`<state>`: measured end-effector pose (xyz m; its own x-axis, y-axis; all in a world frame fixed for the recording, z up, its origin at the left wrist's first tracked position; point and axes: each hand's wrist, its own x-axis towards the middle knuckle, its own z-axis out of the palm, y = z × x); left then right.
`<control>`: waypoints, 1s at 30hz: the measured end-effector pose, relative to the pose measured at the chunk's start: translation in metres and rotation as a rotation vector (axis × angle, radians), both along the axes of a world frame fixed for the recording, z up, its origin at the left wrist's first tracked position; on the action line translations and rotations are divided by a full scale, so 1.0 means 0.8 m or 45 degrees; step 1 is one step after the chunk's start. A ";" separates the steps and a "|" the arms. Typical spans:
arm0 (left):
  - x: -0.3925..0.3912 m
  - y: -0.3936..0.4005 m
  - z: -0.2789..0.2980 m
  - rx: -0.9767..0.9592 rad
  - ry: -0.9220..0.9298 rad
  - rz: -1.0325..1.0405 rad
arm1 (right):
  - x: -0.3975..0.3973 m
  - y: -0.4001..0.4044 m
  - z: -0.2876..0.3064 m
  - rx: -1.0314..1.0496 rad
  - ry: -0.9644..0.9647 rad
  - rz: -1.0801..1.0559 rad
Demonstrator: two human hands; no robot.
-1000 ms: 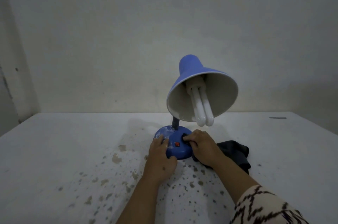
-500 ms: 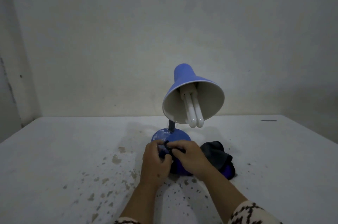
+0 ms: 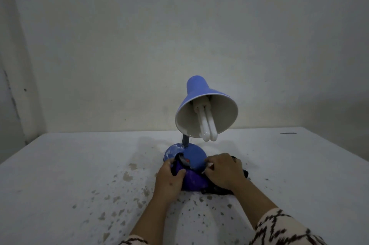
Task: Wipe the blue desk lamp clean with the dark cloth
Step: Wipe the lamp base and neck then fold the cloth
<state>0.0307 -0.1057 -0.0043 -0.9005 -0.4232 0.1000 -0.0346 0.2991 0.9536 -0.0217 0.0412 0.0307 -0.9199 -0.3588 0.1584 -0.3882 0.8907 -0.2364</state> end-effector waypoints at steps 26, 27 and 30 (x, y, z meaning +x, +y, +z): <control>-0.024 -0.085 0.058 -0.262 0.026 0.074 | 0.061 -0.088 0.011 -1.088 -1.197 0.544; -0.024 -0.080 0.054 -0.202 0.000 0.051 | 0.057 -0.082 0.011 -1.130 -1.084 0.469; -0.026 -0.073 0.039 0.016 -0.023 -0.008 | 0.040 -0.065 0.009 -1.296 -0.757 0.196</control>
